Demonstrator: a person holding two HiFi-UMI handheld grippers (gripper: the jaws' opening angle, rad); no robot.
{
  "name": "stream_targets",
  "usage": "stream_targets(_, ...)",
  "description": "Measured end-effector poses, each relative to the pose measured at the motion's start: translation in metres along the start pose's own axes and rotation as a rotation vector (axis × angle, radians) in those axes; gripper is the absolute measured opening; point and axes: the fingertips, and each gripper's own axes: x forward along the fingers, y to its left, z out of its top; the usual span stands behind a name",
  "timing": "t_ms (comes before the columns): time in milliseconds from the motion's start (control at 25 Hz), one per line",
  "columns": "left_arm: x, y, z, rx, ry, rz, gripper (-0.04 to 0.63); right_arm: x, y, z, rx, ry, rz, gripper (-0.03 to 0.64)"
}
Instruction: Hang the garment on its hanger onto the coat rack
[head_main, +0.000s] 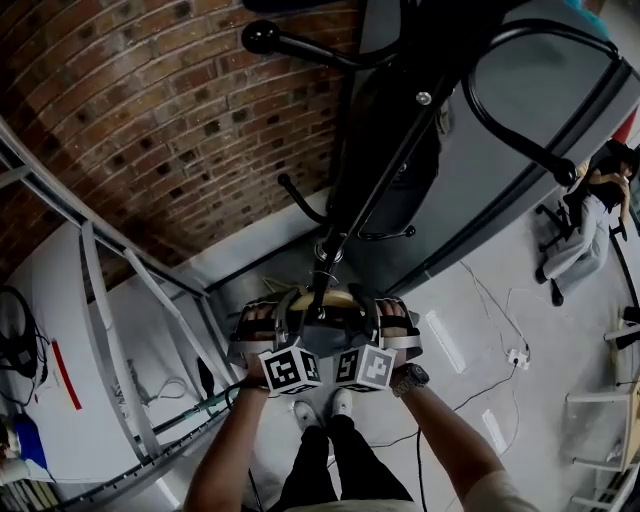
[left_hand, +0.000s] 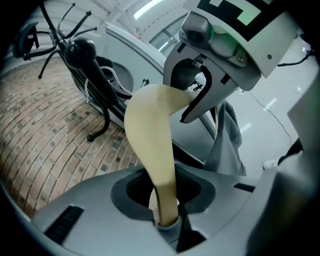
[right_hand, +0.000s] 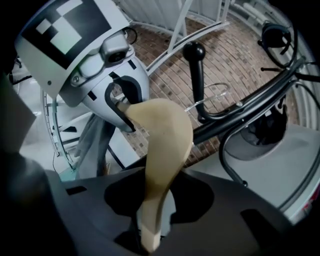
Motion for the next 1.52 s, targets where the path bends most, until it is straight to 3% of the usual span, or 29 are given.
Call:
stream_targets(680, 0.039, -0.026, -0.019, 0.010, 0.054, -0.145, 0.081, 0.035, 0.025, -0.019, 0.022, 0.034, 0.144, 0.123)
stream_targets(880, 0.044, -0.021, -0.020, 0.013, 0.076, -0.145, 0.083, 0.038, 0.025, -0.011, -0.004, 0.025, 0.170, 0.124)
stream_targets(1120, 0.042, -0.020, -0.022, 0.063, 0.095, -0.130, 0.102, 0.034, 0.031, -0.013, -0.011, 0.046, 0.225, 0.244)
stream_targets(1280, 0.036, -0.020, -0.025, 0.014, 0.070, -0.131, 0.229, 0.024, 0.031, -0.017, 0.026, 0.027, 0.207, 0.267)
stream_targets(1400, 0.028, -0.016, -0.025, -0.010, 0.052, -0.136, 0.242, 0.010, 0.025, -0.014, 0.049, -0.008, 0.181, 0.267)
stream_targets(1520, 0.012, -0.002, -0.029, -0.133, 0.036, -0.093, 0.242, -0.005, 0.013, -0.007, 0.101, -0.061, 0.124, 0.265)
